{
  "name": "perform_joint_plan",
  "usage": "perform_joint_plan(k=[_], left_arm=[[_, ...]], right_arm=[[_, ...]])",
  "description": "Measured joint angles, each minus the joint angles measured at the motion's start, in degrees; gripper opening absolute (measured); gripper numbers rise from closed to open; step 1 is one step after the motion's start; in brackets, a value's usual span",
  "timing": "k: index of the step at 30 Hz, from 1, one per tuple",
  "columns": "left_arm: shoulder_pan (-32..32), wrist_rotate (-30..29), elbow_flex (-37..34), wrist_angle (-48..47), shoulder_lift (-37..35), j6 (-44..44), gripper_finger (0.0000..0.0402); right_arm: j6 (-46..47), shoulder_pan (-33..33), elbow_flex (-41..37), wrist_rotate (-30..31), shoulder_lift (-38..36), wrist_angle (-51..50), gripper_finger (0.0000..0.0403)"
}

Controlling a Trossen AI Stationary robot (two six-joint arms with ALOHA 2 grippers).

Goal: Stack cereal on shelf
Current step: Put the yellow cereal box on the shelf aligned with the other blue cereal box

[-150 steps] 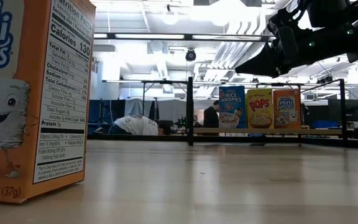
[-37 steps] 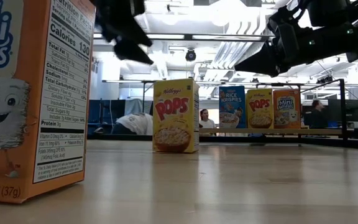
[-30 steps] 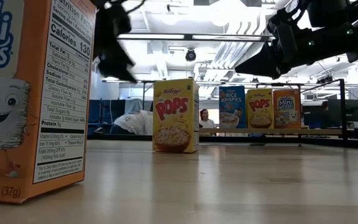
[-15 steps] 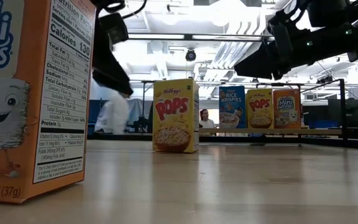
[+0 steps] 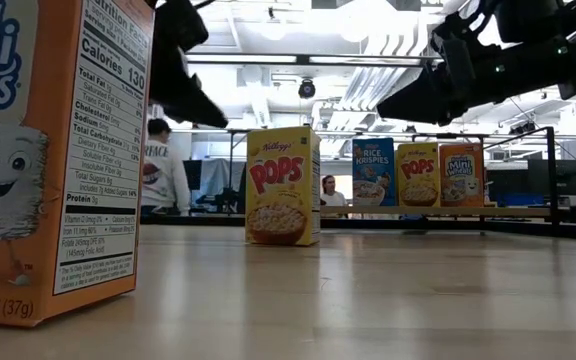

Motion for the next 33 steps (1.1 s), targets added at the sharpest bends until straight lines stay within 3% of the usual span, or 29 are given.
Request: perform_joint_plan(k=[7, 15, 19, 28, 33], left_arm=[[3.8, 3.8, -9.8, 20.6, 0.1, -1.4, 0.0007], [7.0, 3.9, -15.8, 35.2, -0.2, -2.3, 0.0013], [8.2, 3.8, -18.5, 42.4, -0.2, -1.9, 0.0006], [11.9, 3.6, -20.9, 49.0, -0.2, -0.2, 0.0003], [12.3, 3.6, -20.9, 48.3, -0.2, 0.3, 0.0003]], right_arm=[[0.4, 0.0, 3.0, 0.0, 0.0, -4.2, 0.0087], [2.5, 0.0, 9.2, -1.1, 0.0, -14.3, 0.0077], [4.7, 0.5, 14.5, -3.6, 0.1, -24.7, 0.0115], [8.8, 3.6, 27.6, -2.4, 5.4, -40.8, 0.0278], [9.2, 4.4, 34.4, -1.2, 8.4, -47.2, 0.0297]])
